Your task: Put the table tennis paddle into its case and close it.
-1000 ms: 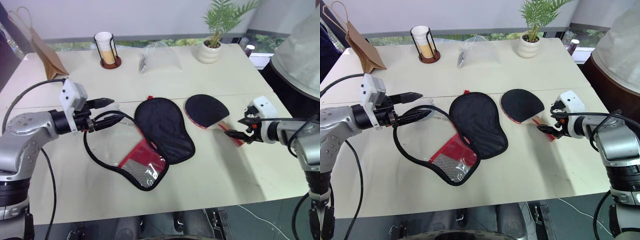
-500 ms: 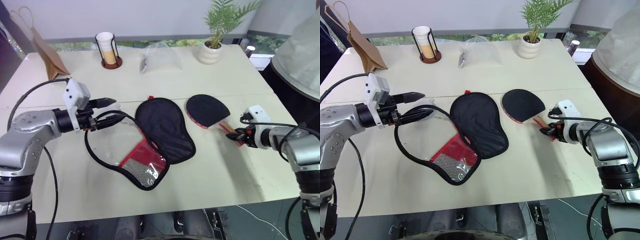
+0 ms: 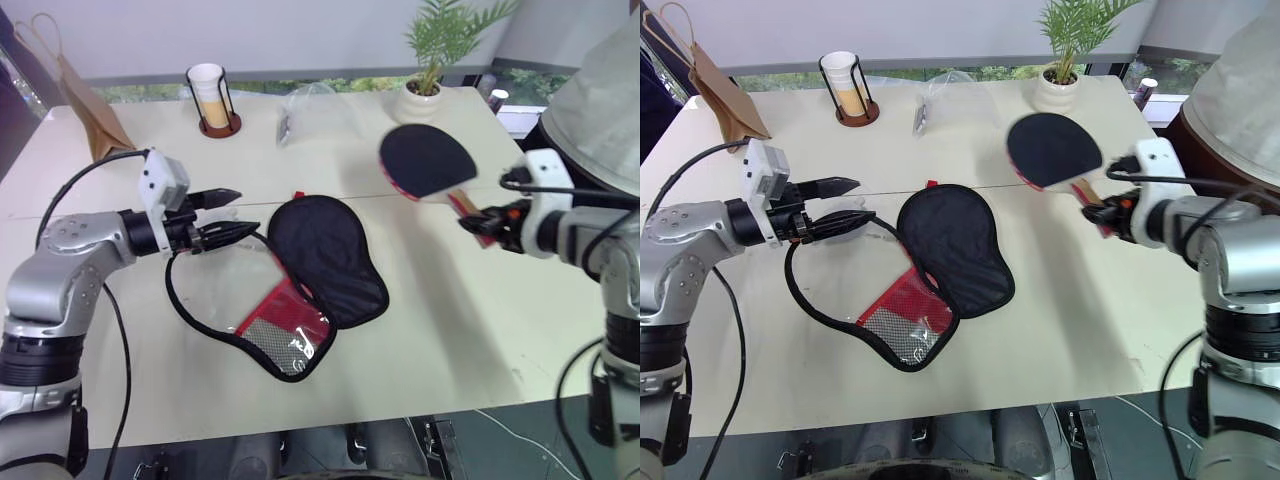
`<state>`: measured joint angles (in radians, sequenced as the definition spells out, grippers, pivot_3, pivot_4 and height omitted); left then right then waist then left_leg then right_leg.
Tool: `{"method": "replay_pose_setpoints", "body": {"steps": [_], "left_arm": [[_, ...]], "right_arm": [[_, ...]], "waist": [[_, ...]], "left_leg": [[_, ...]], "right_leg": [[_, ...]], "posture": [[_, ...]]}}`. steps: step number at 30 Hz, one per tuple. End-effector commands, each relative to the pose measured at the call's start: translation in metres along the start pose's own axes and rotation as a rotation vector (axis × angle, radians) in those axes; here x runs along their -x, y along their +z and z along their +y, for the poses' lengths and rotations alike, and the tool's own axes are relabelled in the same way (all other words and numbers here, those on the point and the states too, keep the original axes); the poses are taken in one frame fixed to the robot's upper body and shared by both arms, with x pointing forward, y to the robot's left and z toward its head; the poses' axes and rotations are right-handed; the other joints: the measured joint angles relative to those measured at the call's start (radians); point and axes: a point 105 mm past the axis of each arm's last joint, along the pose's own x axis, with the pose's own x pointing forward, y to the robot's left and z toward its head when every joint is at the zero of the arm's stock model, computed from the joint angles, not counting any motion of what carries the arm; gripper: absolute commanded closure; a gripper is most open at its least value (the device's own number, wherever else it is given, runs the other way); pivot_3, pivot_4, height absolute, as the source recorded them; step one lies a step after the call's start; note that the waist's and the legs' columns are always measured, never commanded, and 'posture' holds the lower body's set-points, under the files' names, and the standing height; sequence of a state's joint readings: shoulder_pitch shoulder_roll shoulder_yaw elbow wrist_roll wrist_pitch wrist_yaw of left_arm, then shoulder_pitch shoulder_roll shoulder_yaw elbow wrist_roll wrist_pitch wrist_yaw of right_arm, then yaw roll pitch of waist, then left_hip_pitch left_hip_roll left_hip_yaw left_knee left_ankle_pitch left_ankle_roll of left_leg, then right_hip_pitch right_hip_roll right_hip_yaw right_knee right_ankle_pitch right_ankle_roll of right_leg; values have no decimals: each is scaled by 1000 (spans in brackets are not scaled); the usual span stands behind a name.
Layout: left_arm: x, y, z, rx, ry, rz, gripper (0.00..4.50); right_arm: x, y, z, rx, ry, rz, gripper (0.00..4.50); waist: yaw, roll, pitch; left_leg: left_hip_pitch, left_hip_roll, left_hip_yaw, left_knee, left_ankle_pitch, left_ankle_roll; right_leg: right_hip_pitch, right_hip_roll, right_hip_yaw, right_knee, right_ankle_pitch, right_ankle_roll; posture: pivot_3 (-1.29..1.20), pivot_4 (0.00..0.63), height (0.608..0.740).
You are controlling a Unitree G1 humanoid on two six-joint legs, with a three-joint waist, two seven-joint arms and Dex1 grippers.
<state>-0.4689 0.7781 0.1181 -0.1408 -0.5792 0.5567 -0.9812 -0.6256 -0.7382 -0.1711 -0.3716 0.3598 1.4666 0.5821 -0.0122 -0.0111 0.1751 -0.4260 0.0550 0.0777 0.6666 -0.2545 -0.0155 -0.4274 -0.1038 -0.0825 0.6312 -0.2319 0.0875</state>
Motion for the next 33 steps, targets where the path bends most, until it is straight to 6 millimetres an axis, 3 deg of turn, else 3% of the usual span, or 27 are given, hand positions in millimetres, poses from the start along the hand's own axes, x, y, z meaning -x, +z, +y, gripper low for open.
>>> {"method": "replay_pose_setpoints", "body": {"steps": [1,6,11,33], "left_arm": [[-1,9,5,-47,-1,-19,1043],[-5,9,6,-52,-20,-18,1043],[-4,7,4,-47,-34,-6,1043],[3,-3,-6,-22,-27,21,1043]], "right_arm": [[0,5,29,6,37,-11,3523],[-12,-5,73,37,157,-21,3523],[-17,-19,96,58,202,10,3523],[-39,-26,128,-15,261,72,3523]], "waist": [[3,0,0],[6,0,0],[1,0,0],[0,0,0]], "left_leg": [[0,0,0,0,0,0],[-2,-1,1,0,0,0],[-2,-1,0,0,0,0],[-1,-1,0,0,0,0]], "right_leg": [[0,0,0,0,0,0],[0,-1,0,-1,0,0],[0,-1,0,-1,0,0],[0,0,1,-1,0,0]], "posture": [[0,150,740],[0,150,740],[0,150,740],[0,150,740]]}}
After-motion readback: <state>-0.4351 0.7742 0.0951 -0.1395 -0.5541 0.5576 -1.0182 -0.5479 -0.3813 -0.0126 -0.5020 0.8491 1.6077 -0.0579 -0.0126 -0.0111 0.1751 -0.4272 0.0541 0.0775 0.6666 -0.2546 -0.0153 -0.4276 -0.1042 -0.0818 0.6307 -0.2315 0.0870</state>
